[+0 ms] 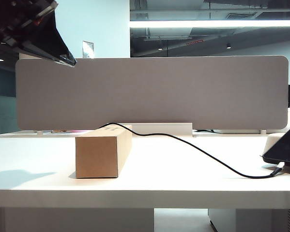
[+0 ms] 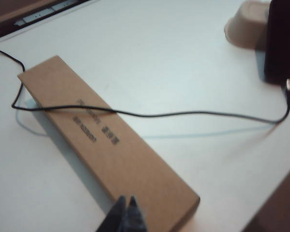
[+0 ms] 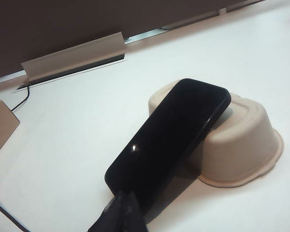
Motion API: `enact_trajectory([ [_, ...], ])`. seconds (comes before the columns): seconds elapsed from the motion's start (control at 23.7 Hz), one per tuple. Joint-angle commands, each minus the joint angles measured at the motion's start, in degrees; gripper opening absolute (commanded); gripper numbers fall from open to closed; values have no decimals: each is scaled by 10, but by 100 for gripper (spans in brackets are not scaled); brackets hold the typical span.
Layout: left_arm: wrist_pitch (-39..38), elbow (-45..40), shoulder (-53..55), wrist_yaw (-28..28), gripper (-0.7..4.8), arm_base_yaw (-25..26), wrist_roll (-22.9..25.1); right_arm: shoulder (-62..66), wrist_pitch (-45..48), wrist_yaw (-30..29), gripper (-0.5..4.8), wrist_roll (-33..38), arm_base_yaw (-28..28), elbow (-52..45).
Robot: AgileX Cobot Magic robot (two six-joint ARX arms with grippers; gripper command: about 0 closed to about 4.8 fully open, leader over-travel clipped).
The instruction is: Pick up the charging cable and the phone, plug the charging cable into the charging port on the phone, and finally place them back on the table.
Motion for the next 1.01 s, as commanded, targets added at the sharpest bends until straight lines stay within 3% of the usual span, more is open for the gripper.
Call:
enact_trajectory([
  [0.04,67,-31,-26,-41,-6,-1,-27,0,4,3,-5,-2,0,-3],
  [0.3,103,-84,-107,-140,-6,-6,-29,0,4,3,-5,-2,0,-3],
  [0.51,146,-135,-168,-104,-6,3,-61,0,3,1,-5,-2,-1,-3],
  [0.76,148,-223,-297,-103,-6,90,-102,0,3,4,-5,-2,-1,-3],
  [1.01,146,-270,-379,-106,-6,141,-102,0,3,3,-5,-2,-1,-3],
])
